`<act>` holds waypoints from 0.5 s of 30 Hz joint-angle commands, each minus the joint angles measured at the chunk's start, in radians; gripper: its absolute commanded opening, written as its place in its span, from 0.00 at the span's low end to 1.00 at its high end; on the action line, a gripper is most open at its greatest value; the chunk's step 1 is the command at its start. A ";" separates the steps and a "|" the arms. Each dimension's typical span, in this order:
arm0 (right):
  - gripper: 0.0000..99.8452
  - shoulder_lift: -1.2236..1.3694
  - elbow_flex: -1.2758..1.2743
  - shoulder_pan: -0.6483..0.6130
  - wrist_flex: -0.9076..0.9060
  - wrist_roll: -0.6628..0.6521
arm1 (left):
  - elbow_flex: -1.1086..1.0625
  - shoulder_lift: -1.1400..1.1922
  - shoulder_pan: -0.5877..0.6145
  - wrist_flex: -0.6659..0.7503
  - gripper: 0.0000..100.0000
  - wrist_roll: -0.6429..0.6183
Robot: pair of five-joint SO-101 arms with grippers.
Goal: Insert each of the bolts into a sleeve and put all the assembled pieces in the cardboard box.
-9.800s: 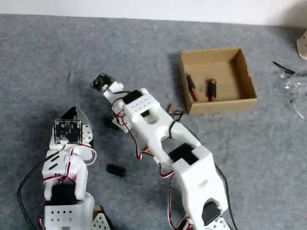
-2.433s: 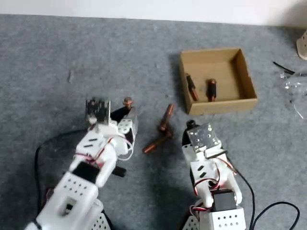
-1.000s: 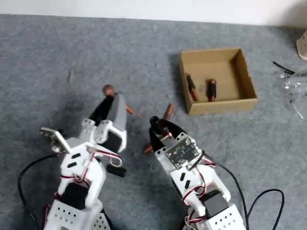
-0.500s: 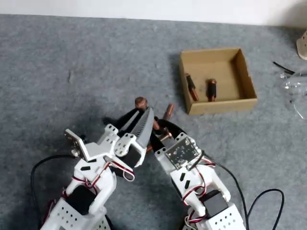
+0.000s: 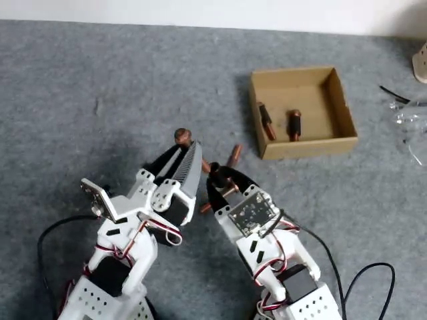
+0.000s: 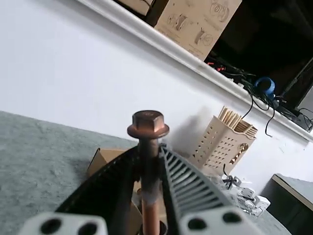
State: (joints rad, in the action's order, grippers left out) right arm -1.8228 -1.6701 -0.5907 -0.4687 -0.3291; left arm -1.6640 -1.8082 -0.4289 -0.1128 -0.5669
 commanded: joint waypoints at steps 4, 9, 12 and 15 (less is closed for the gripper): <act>0.01 -0.018 -0.125 -0.012 -0.001 -0.021 | -0.031 -0.016 -0.010 0.095 0.01 0.000; 0.01 -0.018 -0.125 -0.013 -0.001 -0.023 | -0.031 -0.015 -0.010 0.097 0.01 0.000; 0.01 -0.018 -0.125 -0.013 -0.001 -0.023 | -0.031 -0.015 -0.012 0.095 0.01 0.000; 0.01 -0.018 -0.125 -0.013 -0.001 -0.025 | -0.031 -0.015 -0.018 0.051 0.01 0.000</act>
State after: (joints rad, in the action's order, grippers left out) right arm -1.8228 -1.6701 -0.5907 -0.4687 -0.3383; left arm -1.6763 -1.8082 -0.4289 -0.0483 -0.5669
